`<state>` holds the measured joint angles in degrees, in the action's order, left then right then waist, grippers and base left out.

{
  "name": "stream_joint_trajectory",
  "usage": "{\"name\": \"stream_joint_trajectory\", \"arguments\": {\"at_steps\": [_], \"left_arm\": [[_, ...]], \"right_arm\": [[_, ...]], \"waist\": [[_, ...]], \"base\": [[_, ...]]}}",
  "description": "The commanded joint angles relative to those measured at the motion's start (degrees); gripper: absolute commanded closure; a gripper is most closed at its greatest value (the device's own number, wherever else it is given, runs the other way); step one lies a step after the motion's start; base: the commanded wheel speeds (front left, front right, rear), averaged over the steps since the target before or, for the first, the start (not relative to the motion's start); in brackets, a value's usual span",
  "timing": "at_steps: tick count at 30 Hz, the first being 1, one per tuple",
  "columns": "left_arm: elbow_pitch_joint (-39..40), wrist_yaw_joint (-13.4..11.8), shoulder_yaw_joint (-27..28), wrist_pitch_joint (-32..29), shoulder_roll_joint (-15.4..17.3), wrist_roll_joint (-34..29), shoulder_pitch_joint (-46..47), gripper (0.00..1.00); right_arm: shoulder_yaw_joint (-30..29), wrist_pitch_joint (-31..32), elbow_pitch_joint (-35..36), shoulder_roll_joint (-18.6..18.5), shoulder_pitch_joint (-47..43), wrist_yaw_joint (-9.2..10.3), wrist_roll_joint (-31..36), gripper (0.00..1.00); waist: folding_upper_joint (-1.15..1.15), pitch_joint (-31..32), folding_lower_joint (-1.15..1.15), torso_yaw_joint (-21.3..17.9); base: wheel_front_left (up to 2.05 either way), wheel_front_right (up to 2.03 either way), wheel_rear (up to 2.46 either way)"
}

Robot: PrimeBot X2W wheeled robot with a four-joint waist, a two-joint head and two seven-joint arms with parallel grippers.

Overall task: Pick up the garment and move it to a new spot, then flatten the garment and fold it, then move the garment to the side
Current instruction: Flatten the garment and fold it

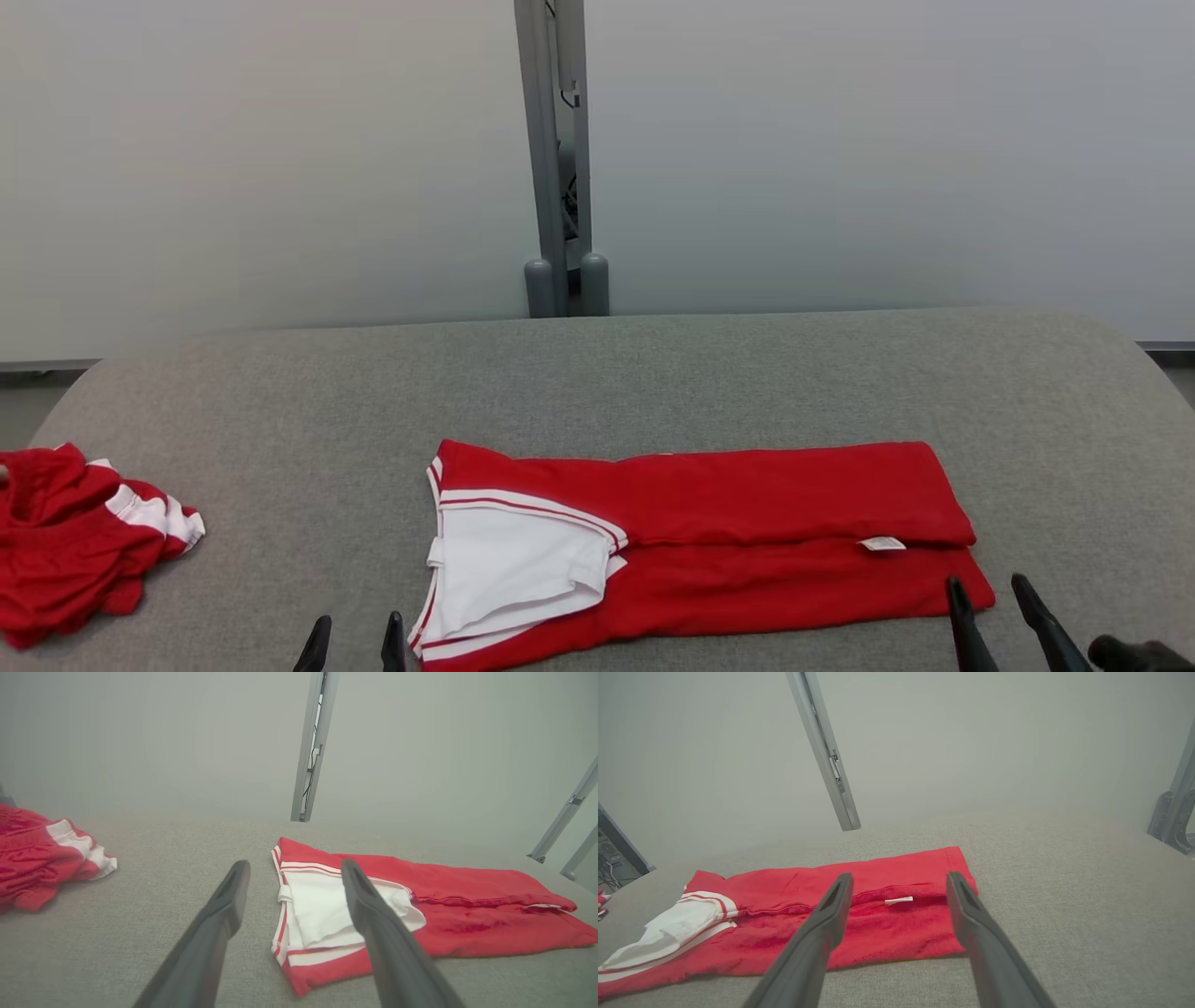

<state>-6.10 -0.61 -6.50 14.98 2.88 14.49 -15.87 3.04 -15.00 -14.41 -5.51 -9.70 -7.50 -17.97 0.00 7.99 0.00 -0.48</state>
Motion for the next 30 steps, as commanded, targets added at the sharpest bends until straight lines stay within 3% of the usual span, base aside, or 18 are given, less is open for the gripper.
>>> {"name": "stream_joint_trajectory", "arguments": {"at_steps": [1,8,17,30], "left_arm": [[-0.09,0.03,0.12,0.23,0.17,0.82,0.98,0.00],[0.08,0.06,-1.27,0.23,0.13,0.36,2.37,0.00],[-0.39,1.89,-1.84,0.23,0.12,-1.81,4.17,0.00],[-0.36,3.27,-2.52,0.23,0.12,-2.45,6.18,0.00]], "right_arm": [[-0.10,-0.31,-1.01,-0.56,2.03,0.02,-1.11,0.00],[-3.79,-0.23,-10.98,-2.35,10.04,0.02,-6.93,0.00],[-9.00,3.31,-34.04,-4.67,23.22,0.02,-8.61,0.00],[-9.58,2.17,-47.17,-3.64,30.99,0.02,-9.78,0.00]], "waist": [[0.00,-0.86,0.00,0.85],[0.00,-3.82,0.00,4.10],[0.00,-8.17,0.00,7.76],[0.00,-10.90,0.00,7.89]], "base": [[0.00,0.00,0.00],[0.00,0.00,0.00],[0.00,0.00,0.00],[0.00,0.00,0.00]]}}
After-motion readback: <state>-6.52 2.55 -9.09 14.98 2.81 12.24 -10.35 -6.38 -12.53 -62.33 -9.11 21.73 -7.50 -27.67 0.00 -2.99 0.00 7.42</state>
